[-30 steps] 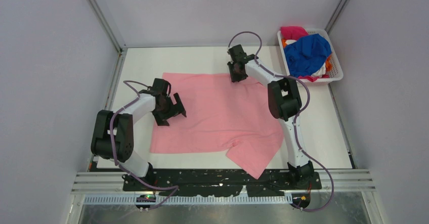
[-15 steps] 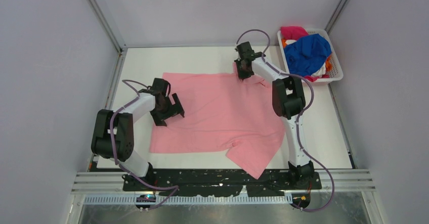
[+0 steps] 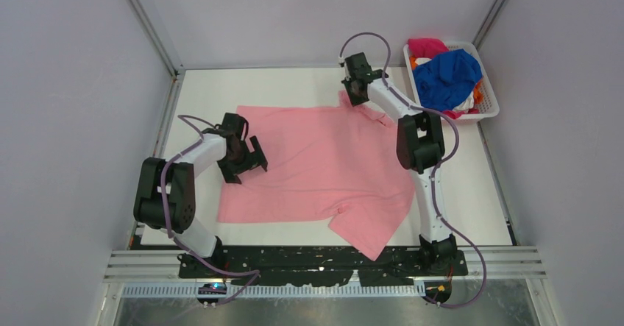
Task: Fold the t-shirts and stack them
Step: Flatten out the tshirt
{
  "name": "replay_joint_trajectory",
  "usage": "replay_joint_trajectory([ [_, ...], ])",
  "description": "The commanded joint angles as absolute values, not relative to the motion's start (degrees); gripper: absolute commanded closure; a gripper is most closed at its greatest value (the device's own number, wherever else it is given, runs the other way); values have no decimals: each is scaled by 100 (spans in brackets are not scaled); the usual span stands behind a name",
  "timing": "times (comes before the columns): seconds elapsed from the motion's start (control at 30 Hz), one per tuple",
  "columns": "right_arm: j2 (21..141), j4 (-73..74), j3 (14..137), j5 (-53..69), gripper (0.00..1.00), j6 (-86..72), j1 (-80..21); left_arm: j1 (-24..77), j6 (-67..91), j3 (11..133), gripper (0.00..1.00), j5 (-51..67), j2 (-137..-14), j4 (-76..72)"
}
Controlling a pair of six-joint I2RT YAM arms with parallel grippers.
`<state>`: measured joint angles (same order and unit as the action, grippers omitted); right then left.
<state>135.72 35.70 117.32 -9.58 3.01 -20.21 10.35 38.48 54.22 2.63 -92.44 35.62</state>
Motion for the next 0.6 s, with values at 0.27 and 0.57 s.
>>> replay_joint_trajectory([
  [0.27, 13861, 2757, 12663, -1315, 95, 3629, -1263, 986, 3661, 5755, 0, 176, -9387, 3686],
  [0.57, 14377, 976, 12830, -1730, 42, 4071, -1125, 994, 3621, 5902, 0, 299, -9506, 3711],
])
